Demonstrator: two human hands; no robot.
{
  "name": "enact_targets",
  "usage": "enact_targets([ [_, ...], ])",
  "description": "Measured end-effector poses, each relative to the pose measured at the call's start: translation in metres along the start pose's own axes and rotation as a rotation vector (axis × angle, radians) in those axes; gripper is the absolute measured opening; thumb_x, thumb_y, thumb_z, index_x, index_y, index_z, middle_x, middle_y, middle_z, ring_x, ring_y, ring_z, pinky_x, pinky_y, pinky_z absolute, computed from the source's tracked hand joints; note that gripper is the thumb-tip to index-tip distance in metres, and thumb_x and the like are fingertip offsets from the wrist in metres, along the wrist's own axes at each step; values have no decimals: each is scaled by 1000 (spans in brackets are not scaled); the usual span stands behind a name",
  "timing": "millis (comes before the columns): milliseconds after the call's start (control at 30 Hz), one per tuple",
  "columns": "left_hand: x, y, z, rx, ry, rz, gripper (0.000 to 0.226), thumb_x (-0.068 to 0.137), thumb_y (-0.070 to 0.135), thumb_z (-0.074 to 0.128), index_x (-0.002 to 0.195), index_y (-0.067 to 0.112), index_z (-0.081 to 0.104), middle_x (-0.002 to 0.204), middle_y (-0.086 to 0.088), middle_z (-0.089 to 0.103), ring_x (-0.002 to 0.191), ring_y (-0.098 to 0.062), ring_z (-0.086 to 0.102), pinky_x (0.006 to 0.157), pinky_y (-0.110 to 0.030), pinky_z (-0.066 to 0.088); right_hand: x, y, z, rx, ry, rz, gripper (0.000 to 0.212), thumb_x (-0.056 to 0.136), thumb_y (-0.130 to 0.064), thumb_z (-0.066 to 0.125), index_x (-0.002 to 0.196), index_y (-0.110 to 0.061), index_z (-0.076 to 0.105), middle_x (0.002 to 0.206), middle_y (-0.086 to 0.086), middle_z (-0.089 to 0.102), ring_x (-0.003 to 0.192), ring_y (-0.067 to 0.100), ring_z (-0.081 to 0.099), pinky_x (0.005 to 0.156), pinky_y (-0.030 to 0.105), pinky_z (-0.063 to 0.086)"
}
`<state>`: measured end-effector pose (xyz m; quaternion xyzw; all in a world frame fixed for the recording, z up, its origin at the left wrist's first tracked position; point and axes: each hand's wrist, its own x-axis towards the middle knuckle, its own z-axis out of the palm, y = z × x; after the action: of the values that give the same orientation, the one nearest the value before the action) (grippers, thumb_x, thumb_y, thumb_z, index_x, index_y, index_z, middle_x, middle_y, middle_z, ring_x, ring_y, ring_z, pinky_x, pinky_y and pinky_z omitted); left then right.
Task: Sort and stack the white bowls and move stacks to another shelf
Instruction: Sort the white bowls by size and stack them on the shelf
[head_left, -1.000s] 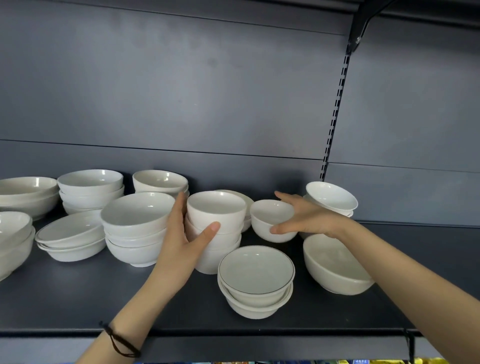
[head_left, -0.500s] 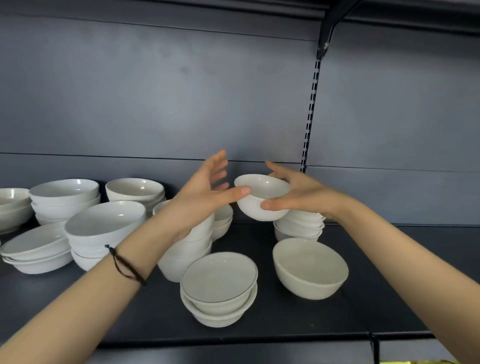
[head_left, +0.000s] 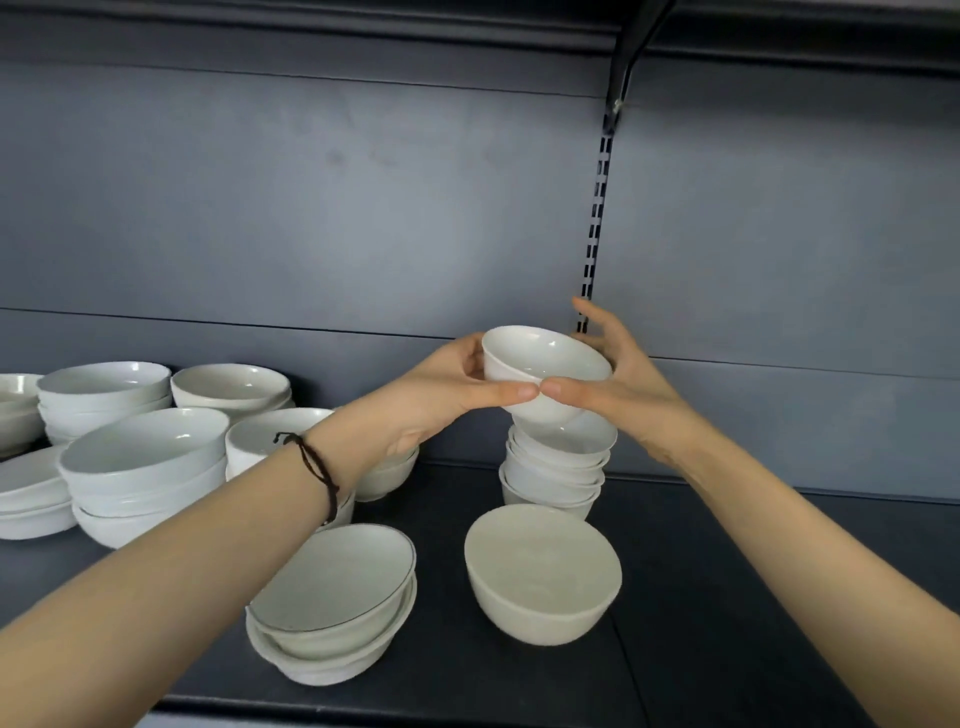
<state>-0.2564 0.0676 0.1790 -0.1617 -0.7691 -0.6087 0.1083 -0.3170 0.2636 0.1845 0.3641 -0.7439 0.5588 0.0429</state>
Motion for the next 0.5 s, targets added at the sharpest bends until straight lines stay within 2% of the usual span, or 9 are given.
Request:
enact_targets([
  [100,15,3,10,82,-32,0,46,84,5,73,124,19,56,121,3,67,113,-6,63,95,-20,50,4,19,-11,55,53,-30,112,42,-49,86,140,-45,33,126,-4,60,116,12,62,97,33,52],
  [167,22,3,17,165,-68,-25,42,85,6,71,118,27,56,116,12,67,108,3,62,91,-15,50,5,30,-19,72,47,-38,111,41,-47,87,139,-46,34,129,-2,59,118,14,61,100,35,52],
  [200,25,1,20,201,-80,-36,44,85,10,73,120,29,54,119,12,65,110,3,61,92,-15,49,6,36,-21,73,38,-36,111,41,-47,87,138,-45,34,129,-2,58,118,14,61,100,35,51],
  [300,32,-15,25,257,-63,-86,50,83,19,76,124,31,50,124,12,61,119,-4,56,98,-20,47,9,54,-26,67,3,-22,108,40,-47,86,137,-44,36,126,-3,60,116,13,61,100,34,51],
  [433,34,-38,25,292,31,-136,92,61,52,85,139,25,44,136,9,56,130,-8,48,109,-37,42,15,74,-23,97,-38,7,104,40,-47,86,133,-44,38,128,-3,60,118,15,61,101,35,50],
  [500,36,-43,27,277,16,-140,81,68,47,84,138,25,48,134,8,59,128,-9,50,110,-39,42,17,82,-24,119,-50,16,103,42,-45,87,133,-45,38,129,-4,60,117,14,61,101,34,50],
])
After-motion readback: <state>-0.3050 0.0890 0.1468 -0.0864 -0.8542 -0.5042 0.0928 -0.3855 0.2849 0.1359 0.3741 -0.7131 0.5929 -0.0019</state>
